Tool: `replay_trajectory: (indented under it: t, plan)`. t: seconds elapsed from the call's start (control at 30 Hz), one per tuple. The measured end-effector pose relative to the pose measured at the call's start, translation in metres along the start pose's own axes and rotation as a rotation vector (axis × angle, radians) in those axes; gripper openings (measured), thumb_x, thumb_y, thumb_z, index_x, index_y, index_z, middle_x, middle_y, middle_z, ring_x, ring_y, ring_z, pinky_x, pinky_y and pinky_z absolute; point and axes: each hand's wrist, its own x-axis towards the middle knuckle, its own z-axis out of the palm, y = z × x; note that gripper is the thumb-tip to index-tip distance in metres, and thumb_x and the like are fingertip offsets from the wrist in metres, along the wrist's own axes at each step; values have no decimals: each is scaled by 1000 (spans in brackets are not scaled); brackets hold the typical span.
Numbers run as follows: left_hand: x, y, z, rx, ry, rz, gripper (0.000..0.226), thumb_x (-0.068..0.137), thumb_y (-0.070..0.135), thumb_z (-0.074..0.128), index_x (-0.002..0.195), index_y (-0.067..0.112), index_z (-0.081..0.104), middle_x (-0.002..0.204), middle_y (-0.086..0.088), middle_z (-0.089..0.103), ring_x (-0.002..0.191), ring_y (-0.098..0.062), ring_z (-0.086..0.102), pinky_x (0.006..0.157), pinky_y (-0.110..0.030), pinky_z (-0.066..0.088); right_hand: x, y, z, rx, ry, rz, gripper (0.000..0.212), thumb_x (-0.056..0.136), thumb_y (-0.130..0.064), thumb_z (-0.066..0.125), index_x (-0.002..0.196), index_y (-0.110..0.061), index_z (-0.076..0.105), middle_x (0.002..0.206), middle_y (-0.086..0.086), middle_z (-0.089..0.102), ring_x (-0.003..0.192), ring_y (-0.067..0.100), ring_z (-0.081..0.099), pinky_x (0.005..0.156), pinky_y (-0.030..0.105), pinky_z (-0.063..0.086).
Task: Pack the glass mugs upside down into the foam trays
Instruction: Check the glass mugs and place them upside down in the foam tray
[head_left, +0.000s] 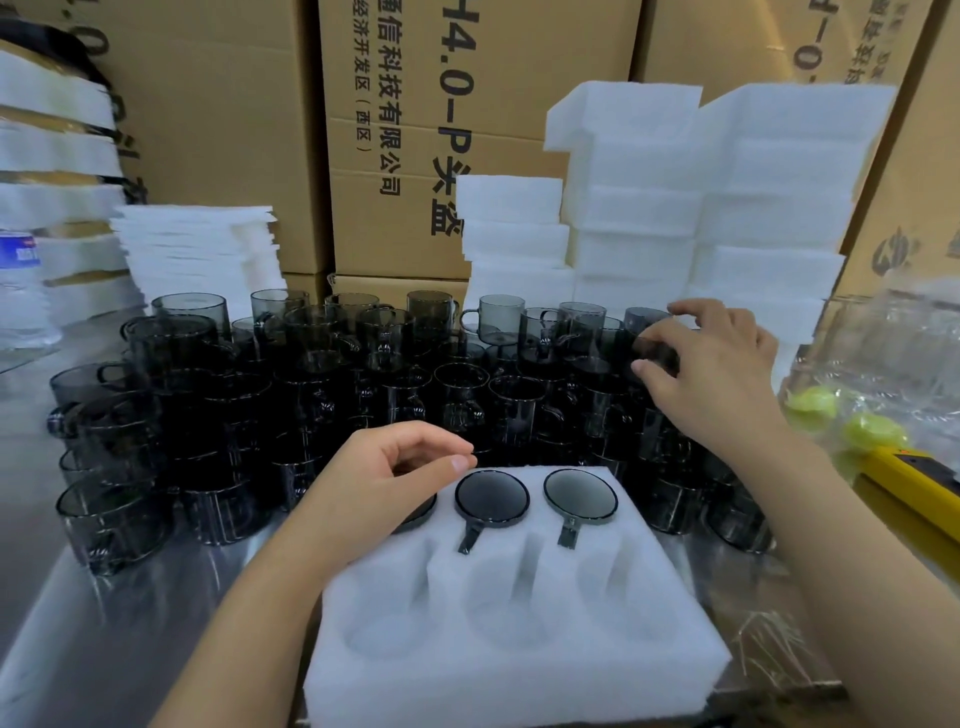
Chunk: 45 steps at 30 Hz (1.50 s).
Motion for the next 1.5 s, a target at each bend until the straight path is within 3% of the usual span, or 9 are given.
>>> replay_trajectory:
  t: [0.27, 0.53, 0.63, 0.77, 0.93, 1.13, 1.23, 1.37, 1.5]
  plan:
    - [-1, 1, 0, -13, 1, 0, 11, 85, 27, 65, 94, 28, 71, 91, 8, 75, 92, -6, 69, 89, -31, 50, -13, -60, -28, 337, 83, -270, 17, 81, -28, 68, 96, -22, 68, 127, 6, 51, 113, 29, 47, 97, 44, 28]
    - [1, 2, 2, -112, 80, 17, 76, 62, 60, 54, 131, 39, 32, 91, 23, 71, 90, 7, 65, 72, -3, 44, -59, -102, 8, 608, -47, -500, 13, 80, -9, 69, 92, -5, 69, 119, 13, 55, 107, 29, 55, 90, 44, 47]
    - [2, 1, 2, -118, 65, 10, 65, 73, 53, 55, 132, 36, 36, 90, 18, 71, 89, 3, 66, 75, -5, 44, -62, -97, 10, 669, 22, -504, 11, 81, -10, 67, 92, -6, 68, 127, 4, 44, 114, 22, 49, 98, 29, 42]
    - [2, -3, 2, -127, 33, 2, 55, 87, 12, 67, 132, 30, 42, 84, 11, 71, 88, -9, 64, 90, -26, 47, -70, -94, 11, 700, -99, -458, 16, 79, -11, 70, 94, -13, 65, 136, 0, 31, 113, 11, 39, 99, 8, 28]
    - [-1, -1, -1, -126, 17, 5, 52, 75, 30, 65, 121, 42, 45, 99, -2, 72, 99, -25, 64, 91, -31, 49, -71, -94, 9, 705, -121, -445, 30, 75, -7, 76, 100, -13, 61, 128, -2, 41, 117, 12, 42, 102, 12, 27]
    - [-1, -3, -2, -131, -5, 10, 74, 75, 28, 66, 140, 36, 31, 102, 1, 73, 104, -31, 62, 95, -42, 47, -72, -93, 8, 753, -66, -508, 61, 72, -8, 75, 122, -22, 42, 127, 6, 47, 124, 12, 39, 101, 24, 35]
    - [0, -4, -3, -156, -3, 11, 69, 76, 26, 65, 138, 36, 35, 101, -2, 73, 95, -36, 61, 87, -40, 44, -72, -92, 10, 766, -46, -504, 60, 74, -15, 75, 124, -21, 43, 125, -2, 46, 120, 8, 40, 100, 22, 36]
    - [-1, -3, -3, -149, -6, 21, 59, 73, 36, 67, 127, 42, 44, 101, -5, 73, 96, -15, 66, 94, -32, 46, -73, -89, 12, 753, -33, -492, 56, 78, -28, 73, 125, -14, 47, 123, -10, 43, 118, 4, 40, 99, 18, 35]
    - [-2, -2, -4, -158, -18, 51, 60, 79, 27, 62, 132, 42, 42, 100, -15, 70, 98, -27, 64, 92, -39, 46, -73, -89, 11, 751, -38, -505, 56, 81, -35, 68, 127, -15, 45, 123, -13, 41, 118, 4, 41, 100, 18, 33]
